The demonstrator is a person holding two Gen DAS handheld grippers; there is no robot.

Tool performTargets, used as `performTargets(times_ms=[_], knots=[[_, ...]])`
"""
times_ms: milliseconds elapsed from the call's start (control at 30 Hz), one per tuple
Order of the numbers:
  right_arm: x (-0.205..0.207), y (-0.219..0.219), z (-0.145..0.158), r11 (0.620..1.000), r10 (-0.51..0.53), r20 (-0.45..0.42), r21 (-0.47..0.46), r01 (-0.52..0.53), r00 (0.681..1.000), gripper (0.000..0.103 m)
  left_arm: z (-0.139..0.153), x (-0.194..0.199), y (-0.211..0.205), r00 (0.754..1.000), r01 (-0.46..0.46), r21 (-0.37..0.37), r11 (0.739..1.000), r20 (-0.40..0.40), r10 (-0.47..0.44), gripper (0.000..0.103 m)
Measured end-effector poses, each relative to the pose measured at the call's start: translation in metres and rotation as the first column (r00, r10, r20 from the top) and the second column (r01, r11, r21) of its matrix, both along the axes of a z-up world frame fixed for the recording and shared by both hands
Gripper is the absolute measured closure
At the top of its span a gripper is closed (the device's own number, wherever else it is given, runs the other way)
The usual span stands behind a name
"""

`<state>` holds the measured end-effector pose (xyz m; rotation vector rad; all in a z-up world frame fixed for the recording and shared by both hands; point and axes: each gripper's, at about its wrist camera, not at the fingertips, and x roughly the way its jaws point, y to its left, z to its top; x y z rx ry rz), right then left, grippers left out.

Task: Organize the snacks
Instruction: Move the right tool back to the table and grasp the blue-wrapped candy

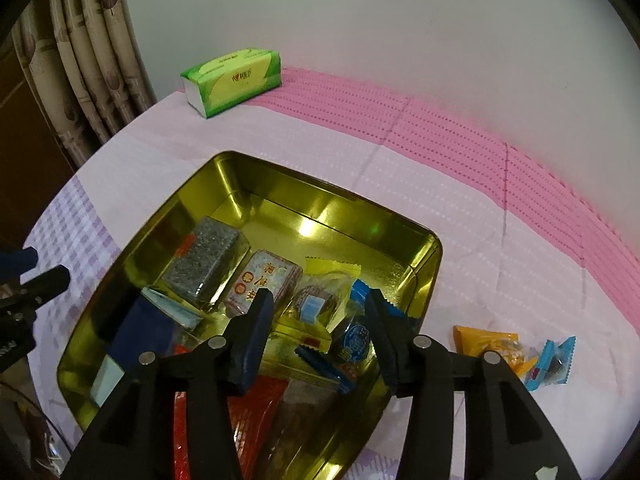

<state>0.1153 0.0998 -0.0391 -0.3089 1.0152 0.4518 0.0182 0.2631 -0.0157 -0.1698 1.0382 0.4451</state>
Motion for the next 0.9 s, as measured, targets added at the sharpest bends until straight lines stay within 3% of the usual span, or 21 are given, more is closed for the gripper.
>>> performTargets(times_ms=[267,467,667,900], knots=[[-0.009,-0.016,0.024,0.998,-0.009,0.019,0.069,0.007,1.0,0.058,0.0,0.0,-0.002,1.0,0.004,0.006,1.0,-0.003,-0.004,0.041],[-0.015,-0.053,0.042,0.994,-0.056,0.045,0.1,0.051,0.997,0.057,0.0,0.0,-0.003,1.0,0.002,0.008,1.0,-0.004,-0.002,0.04],[-0.01,-0.118,0.044,0.983,-0.175,0.062,0.069,0.17,0.983,0.057,0.0,0.0,-0.003,1.0,0.009,0.013,1.0,-0.007,-0.009,0.04],[0.001,-0.19,0.031,0.939,-0.338,0.015,0.068,0.337,0.941,0.057,-0.002,0.001,-0.006,1.0,0.022,0.031,0.999,-0.02,-0.022,0.039]])
